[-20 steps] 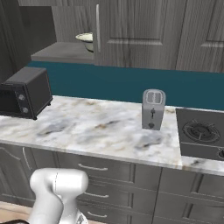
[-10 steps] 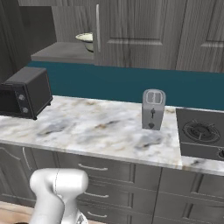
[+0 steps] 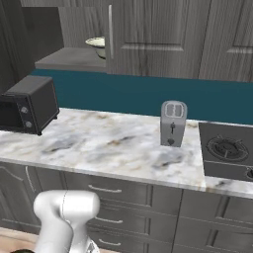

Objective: Pick the mug and place it in the sink. Pick the bowl and place it in the open cabinet and then close the cabinet.

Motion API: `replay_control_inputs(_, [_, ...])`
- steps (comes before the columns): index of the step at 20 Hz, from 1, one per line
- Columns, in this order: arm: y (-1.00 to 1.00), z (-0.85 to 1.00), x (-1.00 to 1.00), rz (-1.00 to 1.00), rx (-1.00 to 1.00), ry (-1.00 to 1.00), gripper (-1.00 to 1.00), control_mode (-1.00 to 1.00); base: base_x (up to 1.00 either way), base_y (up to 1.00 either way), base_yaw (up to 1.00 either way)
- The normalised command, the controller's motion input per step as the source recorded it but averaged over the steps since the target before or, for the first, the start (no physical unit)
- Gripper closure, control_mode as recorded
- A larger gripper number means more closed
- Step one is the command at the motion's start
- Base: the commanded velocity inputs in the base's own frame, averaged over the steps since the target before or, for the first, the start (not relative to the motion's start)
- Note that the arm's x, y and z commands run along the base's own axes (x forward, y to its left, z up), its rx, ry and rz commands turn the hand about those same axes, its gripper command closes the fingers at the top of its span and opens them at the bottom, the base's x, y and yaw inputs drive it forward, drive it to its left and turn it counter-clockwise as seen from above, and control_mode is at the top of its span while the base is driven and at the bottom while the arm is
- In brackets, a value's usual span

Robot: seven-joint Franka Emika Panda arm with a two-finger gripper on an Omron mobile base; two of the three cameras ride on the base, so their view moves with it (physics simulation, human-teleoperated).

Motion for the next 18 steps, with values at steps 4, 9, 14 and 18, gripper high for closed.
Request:
replay_control_inputs(4, [0.25,0.14,-0.72,-0.3,-0.01,-0.01,-1.0,-1.0,0.0,0.0,0.0])
replay_control_inputs(9, [0.47,0.27,-0.6,-0.28,-0.07,-0.09,-1.0,-1.0,0.0,0.0,0.0])
replay_control_inputs(14, [0.7,0.36,-0.5,-0.28,-0.15,-0.14,-1.0,-1.0,0.0,0.0,0.0])
replay_control_inputs(18, [0.65,0.32,-0.37,-0.29,-0.17,-0.13,-1.0,-1.0,0.0,0.0,0.0])
